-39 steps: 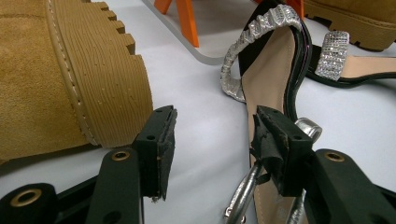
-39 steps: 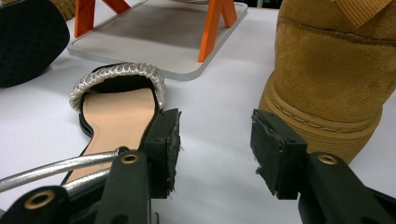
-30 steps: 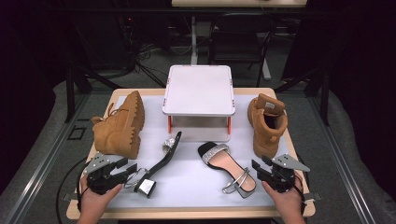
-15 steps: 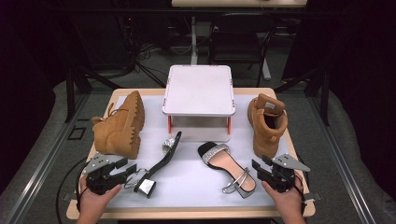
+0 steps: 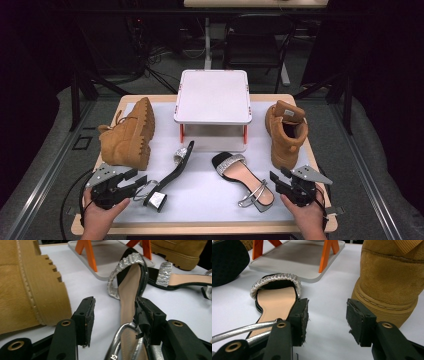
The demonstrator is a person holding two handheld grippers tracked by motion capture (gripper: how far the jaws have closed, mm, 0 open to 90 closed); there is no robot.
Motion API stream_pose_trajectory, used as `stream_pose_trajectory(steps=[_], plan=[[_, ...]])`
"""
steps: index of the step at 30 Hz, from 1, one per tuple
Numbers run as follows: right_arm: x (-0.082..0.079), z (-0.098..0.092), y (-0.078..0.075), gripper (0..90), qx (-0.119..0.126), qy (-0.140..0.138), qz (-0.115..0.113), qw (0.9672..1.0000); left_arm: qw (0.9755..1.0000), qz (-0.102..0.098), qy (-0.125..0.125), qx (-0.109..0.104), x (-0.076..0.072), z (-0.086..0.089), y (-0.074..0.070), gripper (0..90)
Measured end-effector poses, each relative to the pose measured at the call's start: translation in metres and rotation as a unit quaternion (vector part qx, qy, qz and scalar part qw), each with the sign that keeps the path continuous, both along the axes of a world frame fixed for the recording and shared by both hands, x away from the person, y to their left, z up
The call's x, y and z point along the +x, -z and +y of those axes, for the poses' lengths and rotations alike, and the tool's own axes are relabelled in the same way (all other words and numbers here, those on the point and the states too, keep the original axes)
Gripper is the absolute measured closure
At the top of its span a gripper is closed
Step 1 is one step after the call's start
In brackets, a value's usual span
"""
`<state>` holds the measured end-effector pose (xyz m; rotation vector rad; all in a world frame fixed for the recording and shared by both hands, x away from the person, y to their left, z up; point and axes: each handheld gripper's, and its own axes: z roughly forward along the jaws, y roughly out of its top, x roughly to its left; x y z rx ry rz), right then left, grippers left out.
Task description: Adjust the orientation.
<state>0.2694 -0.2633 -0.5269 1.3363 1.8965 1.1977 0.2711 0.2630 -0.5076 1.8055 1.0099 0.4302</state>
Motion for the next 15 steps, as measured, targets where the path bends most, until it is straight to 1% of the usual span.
stream_pose_trajectory(steps=[2,3,4,5,8,9,12,15], plan=[[0.000,0.000,0.000,52.4,0.000,0.000,-0.001,1.0000,1.0000,-0.001,0.007,0.001,-0.001,-0.004,-0.001,50.0],[0.000,0.000,0.000,52.3,0.000,0.000,0.000,1.0000,0.9999,0.000,0.015,0.002,-0.002,-0.007,-0.002,50.0],[0.000,0.000,0.000,52.3,0.000,0.000,0.000,1.0000,0.9999,0.000,0.015,0.002,-0.002,-0.007,-0.002,50.0],[0.000,0.000,0.000,52.4,0.001,0.001,0.001,1.0000,0.9997,0.000,0.023,0.004,-0.002,-0.011,-0.003,50.0],[0.000,0.000,0.001,52.4,0.002,0.000,0.000,1.0000,0.9996,0.000,0.029,0.003,-0.002,-0.014,-0.003,50.0],[0.000,0.000,0.001,52.3,0.002,-0.002,0.001,1.0000,0.9995,0.002,0.029,0.006,-0.002,-0.015,-0.003,50.0],[0.000,0.000,0.001,52.3,0.002,-0.002,0.001,1.0000,0.9994,0.007,0.033,0.006,-0.001,-0.018,-0.001,50.0],[0.000,0.001,0.001,52.3,0.002,-0.003,0.001,1.0000,0.9991,0.013,0.036,0.015,0.003,-0.020,0.003,50.8]])
